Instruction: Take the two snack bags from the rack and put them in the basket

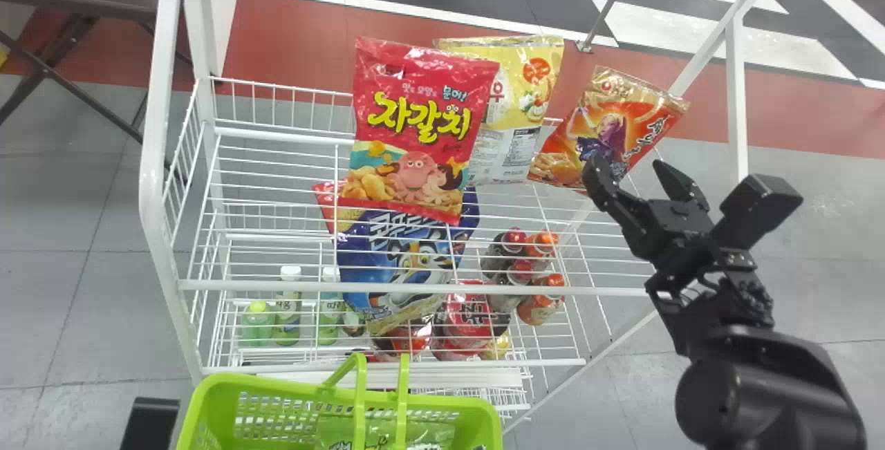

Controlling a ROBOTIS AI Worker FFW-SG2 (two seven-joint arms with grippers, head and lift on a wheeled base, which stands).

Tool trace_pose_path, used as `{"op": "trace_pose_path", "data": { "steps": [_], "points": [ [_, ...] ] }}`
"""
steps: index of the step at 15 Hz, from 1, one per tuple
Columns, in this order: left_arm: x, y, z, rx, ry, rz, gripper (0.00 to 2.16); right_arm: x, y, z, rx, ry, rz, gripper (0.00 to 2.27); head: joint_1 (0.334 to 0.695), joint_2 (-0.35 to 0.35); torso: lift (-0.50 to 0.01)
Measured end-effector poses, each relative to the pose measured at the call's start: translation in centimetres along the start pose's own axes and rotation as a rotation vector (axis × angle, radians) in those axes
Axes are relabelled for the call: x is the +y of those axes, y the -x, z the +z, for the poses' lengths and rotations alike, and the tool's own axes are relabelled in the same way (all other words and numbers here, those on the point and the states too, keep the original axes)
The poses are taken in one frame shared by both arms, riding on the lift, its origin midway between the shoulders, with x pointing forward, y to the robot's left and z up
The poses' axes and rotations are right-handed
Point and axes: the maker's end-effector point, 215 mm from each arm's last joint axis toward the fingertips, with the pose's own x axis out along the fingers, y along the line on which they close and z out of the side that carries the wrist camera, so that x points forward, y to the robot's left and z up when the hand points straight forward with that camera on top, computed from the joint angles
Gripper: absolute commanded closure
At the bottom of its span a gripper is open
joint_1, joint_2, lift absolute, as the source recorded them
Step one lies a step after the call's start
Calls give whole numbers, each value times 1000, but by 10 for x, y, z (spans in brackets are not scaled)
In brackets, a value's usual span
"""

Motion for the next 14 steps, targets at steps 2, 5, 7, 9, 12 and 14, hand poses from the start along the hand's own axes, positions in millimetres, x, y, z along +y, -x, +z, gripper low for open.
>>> {"op": "trace_pose_path", "data": {
  "steps": [2, 5, 7, 9, 12, 14],
  "points": [
    [1, 1, 2, -3, 1, -1, 1480, -12, -21, -3, 18, 4, -16, 53, 695, -350, -8],
    [6, 2, 4, -5, 16, -3, 1480, -32, -35, -17, 55, -11, -50, 63, 695, -350, -8],
    [9, 3, 5, -6, 20, -4, 1480, -44, -39, -30, 76, -34, -76, 66, 695, -350, -8],
    [11, 5, 8, -12, 20, 0, 1480, -58, -45, -39, 83, -38, -95, 66, 695, -350, -8],
    [17, 8, 10, -19, 30, 7, 1480, -68, -58, -38, 75, -31, -107, 66, 695, -350, -8],
    [21, 7, 9, -16, 40, 12, 1480, -69, -73, -33, 64, -28, -104, 66, 695, -350, -8]
  ]
}}
